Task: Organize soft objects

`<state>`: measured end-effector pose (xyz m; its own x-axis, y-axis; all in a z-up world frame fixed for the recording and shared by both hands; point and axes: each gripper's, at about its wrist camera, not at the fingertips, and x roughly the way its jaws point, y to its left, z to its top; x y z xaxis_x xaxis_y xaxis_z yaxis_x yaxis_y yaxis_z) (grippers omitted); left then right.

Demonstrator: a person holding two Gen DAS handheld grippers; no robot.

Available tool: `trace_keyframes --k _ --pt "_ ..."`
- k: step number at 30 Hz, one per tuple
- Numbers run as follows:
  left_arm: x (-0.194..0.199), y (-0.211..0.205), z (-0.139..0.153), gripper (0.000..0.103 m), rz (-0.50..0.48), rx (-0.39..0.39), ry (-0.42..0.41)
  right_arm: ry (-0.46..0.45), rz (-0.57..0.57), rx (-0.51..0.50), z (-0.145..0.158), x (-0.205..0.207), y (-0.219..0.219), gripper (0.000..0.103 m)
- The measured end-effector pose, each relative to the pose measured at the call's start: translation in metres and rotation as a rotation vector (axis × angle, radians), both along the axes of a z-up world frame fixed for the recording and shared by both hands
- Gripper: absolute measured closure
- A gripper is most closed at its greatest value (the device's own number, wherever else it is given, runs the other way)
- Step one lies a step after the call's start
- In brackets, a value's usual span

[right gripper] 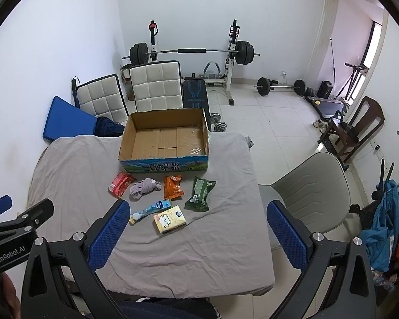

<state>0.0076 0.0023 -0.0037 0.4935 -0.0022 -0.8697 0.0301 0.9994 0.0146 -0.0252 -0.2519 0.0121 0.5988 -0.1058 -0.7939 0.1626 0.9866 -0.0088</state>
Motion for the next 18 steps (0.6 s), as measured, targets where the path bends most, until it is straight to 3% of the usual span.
trace_keyframes --k 18 --pt "0.0022 -0.0005 0.0051 0.000 0.005 0.001 -0.021 -0.017 -0.007 -0.008 0.0052 0.0032 -0.0002 0.000"
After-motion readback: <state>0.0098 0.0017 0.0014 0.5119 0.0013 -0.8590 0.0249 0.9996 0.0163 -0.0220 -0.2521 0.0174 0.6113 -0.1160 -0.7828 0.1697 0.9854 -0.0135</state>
